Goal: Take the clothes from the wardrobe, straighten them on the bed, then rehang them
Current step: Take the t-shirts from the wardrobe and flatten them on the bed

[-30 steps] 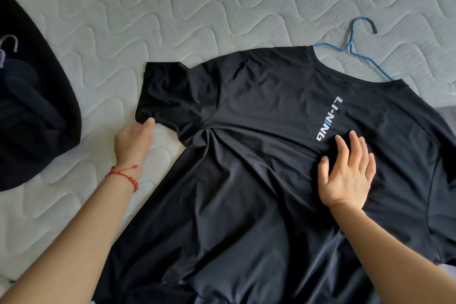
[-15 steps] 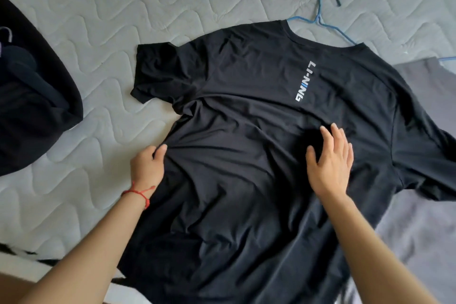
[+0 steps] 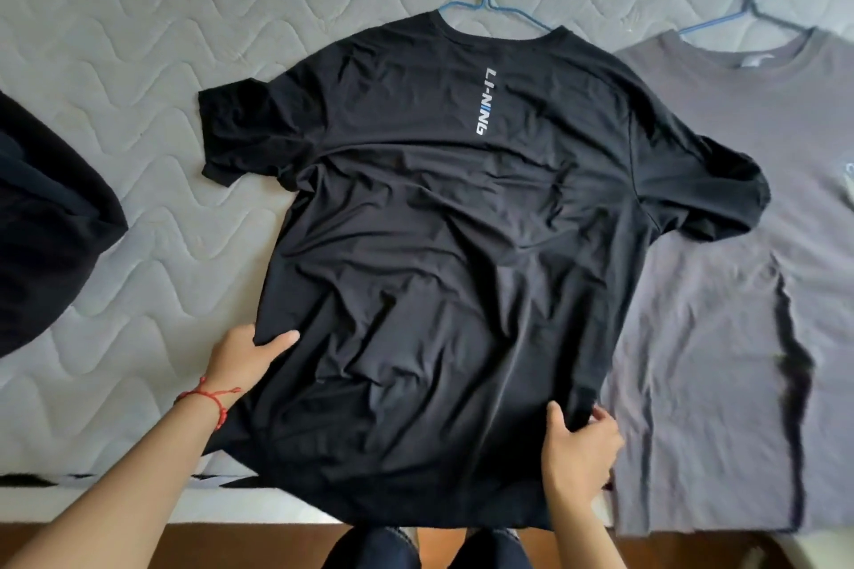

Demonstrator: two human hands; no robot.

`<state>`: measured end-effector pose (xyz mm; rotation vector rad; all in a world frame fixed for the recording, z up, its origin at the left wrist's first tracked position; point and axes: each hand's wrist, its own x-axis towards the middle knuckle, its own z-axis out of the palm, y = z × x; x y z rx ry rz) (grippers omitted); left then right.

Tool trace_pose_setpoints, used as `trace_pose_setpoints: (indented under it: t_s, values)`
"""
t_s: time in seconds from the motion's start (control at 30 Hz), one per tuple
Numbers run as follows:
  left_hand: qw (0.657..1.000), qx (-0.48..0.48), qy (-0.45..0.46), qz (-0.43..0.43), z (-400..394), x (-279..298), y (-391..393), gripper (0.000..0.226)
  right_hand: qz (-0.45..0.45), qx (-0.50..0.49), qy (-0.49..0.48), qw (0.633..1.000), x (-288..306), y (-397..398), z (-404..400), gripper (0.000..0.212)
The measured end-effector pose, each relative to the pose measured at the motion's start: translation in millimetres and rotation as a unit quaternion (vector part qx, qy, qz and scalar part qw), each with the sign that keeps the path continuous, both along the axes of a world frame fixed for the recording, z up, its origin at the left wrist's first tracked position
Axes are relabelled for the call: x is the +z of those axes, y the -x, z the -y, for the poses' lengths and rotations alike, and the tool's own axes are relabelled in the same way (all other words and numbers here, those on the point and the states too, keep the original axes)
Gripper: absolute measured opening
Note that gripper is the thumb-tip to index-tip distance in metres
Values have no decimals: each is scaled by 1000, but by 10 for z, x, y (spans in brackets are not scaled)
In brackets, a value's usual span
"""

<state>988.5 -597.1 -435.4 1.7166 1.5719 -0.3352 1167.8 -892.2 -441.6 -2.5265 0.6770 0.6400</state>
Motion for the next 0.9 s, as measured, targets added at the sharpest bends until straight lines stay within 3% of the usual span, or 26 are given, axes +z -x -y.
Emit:
trace_pose_setpoints:
  t_s: [0.2, 0.3, 0.4, 0.47, 0.57, 0.63, 0.73, 0.83, 0.9]
  values:
    - [993, -49, 103, -4, 80, 56, 168, 26, -114, 32, -78, 990, -44, 66, 227, 34]
    - [994, 14, 99, 35, 221, 175, 203, 29, -108, 90, -122, 982, -16, -72, 413, 27]
    - [985, 132, 79, 76, 407, 278, 285, 34, -58, 114, -119, 985, 113, -291, 694, 33]
    - [987, 124, 87, 60, 601, 327, 388, 30, -33, 102, -125, 986, 169, -403, 919, 41]
    - [987, 72, 139, 33, 962, 255, 594, 24, -120, 119, -141, 975, 187, -366, 1162, 42]
    - [993, 48, 106, 19, 1169, 177, 672, 16, -175, 150, -143, 962, 156, -235, 1292, 35]
    - [999, 47, -8, 22, 1384, 138, 657, 14, -183, 194, -158, 951, 147, -20, 1406, 22]
    - [985, 152, -44, 73, 1477, 199, 672, 24, -166, 168, -205, 950, 223, 122, 1452, 16]
    - [974, 205, -32, 88, 1477, 242, 756, 27, -165, 131, -231, 950, 266, 165, 1481, 23]
